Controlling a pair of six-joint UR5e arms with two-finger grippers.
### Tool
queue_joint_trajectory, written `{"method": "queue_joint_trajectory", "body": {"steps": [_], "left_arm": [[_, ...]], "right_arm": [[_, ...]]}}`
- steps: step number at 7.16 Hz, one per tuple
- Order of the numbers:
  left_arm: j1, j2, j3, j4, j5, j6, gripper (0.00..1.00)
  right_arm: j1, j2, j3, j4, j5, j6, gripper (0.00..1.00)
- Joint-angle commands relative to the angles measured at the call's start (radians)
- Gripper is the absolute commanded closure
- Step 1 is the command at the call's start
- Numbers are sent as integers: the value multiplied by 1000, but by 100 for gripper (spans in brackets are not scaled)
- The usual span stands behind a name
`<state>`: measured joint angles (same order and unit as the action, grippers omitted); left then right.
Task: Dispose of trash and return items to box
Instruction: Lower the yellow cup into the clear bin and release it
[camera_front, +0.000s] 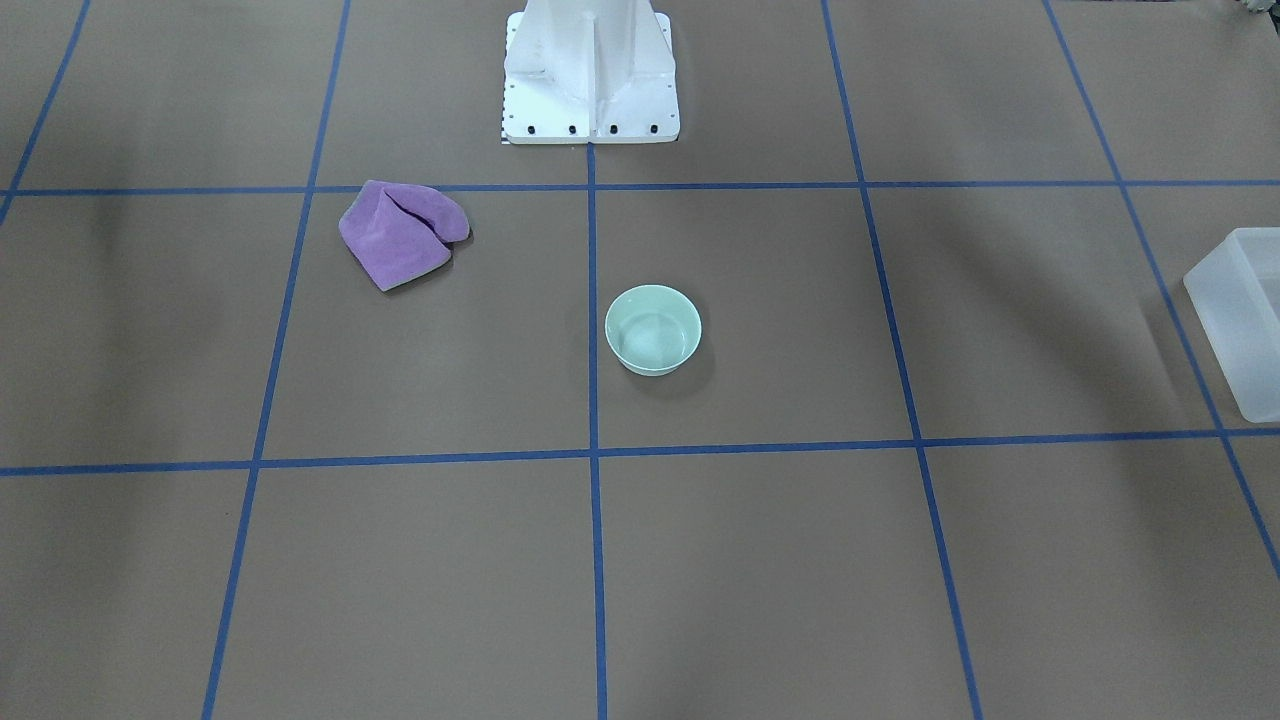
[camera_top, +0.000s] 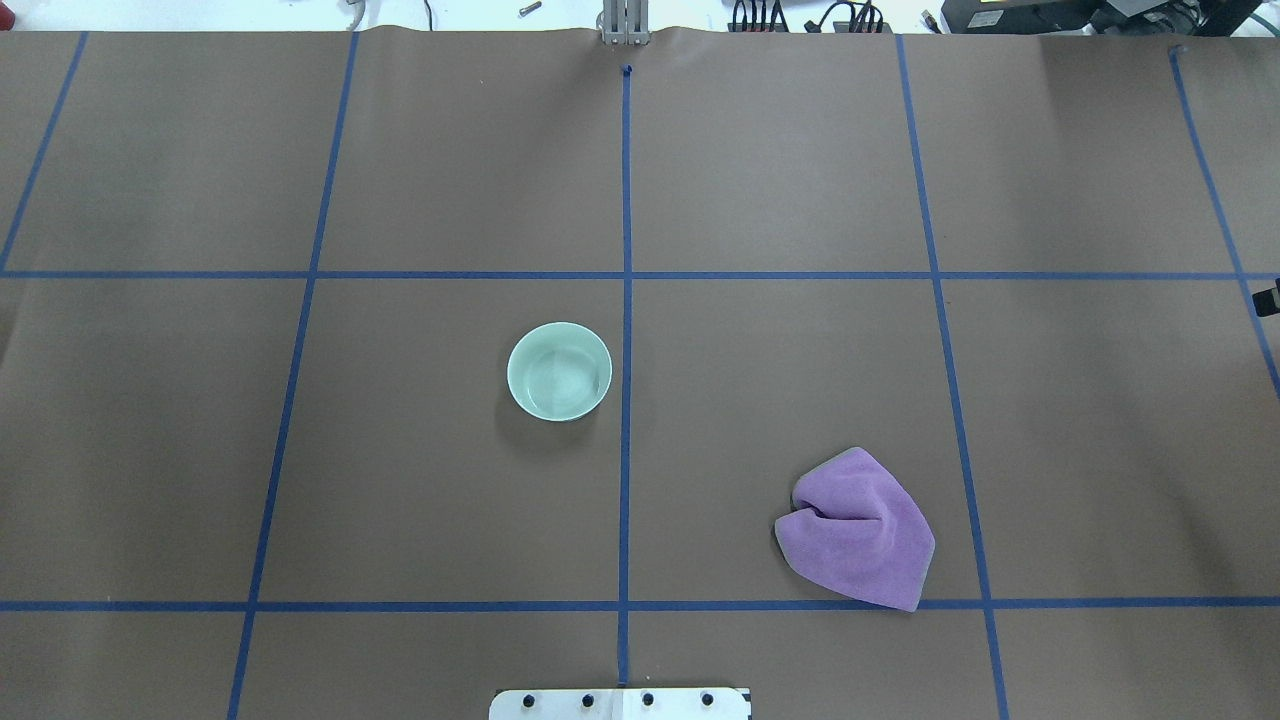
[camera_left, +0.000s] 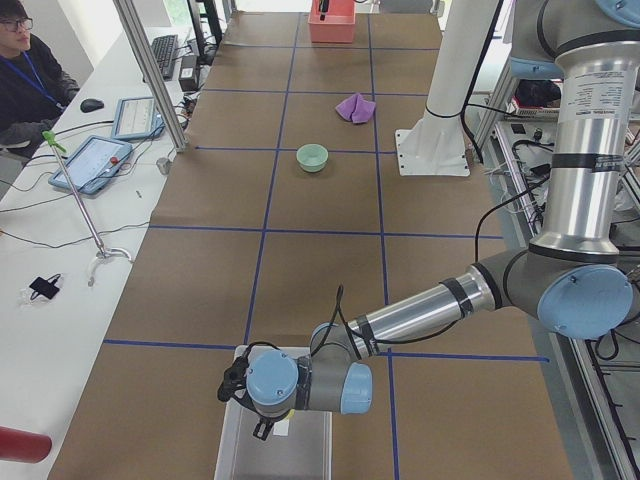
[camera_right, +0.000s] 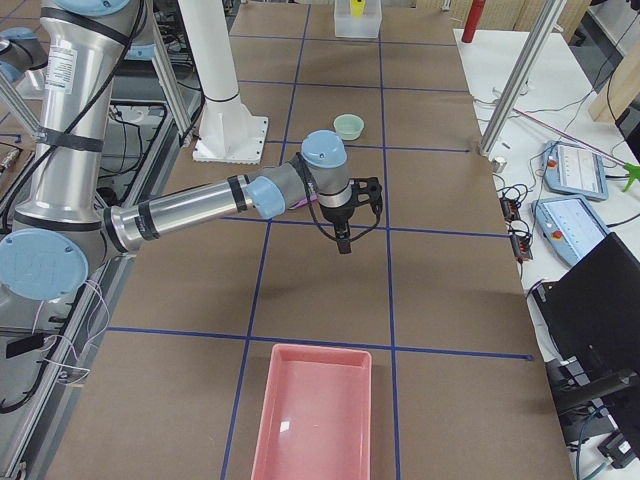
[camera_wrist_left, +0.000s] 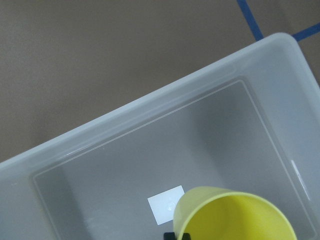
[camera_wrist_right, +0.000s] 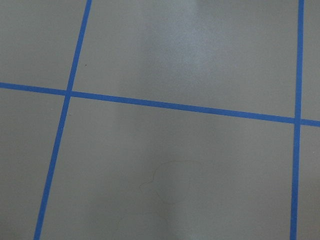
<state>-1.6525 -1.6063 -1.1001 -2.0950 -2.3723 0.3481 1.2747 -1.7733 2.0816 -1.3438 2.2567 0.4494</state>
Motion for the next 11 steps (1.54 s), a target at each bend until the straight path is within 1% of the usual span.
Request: {"method": "queue_joint_trajectory", "body": {"steps": [1,2,3,4,6,7,8,9,10,11], "left_arm": [[4,2,17,-17,-15,-12,100],[4,0,35,-19,-12,-5,100],[4,-13,78,-34,-12,43,100],[4,-42,133,-33,-10,134,100],[-1,-133,280,-31,-8,256,100],[-12,-148,305,-28,-8,268,100],[-19,-149,306,-28,-8,269,100],[-19,-153,304,-28,-8,267,77],[-21,-156,304,-31,-10,269,1],[-23,-159,298,-30,-11,265,1]], "right_arm": [[-2,0,0,0,0,0,0],[-2,0,0,12,-6,0,0],[-2,0,-2,12,-11,0,0],[-2,0,-2,12,-13,0,0],[-3,0,-2,20,-13,0,0],[-2,0,-2,20,-13,0,0],[-3,0,-2,20,-13,0,0],[-2,0,-2,22,-13,0,0],[-2,0,0,22,-11,0,0],[-2,0,0,22,-11,0,0]]}}
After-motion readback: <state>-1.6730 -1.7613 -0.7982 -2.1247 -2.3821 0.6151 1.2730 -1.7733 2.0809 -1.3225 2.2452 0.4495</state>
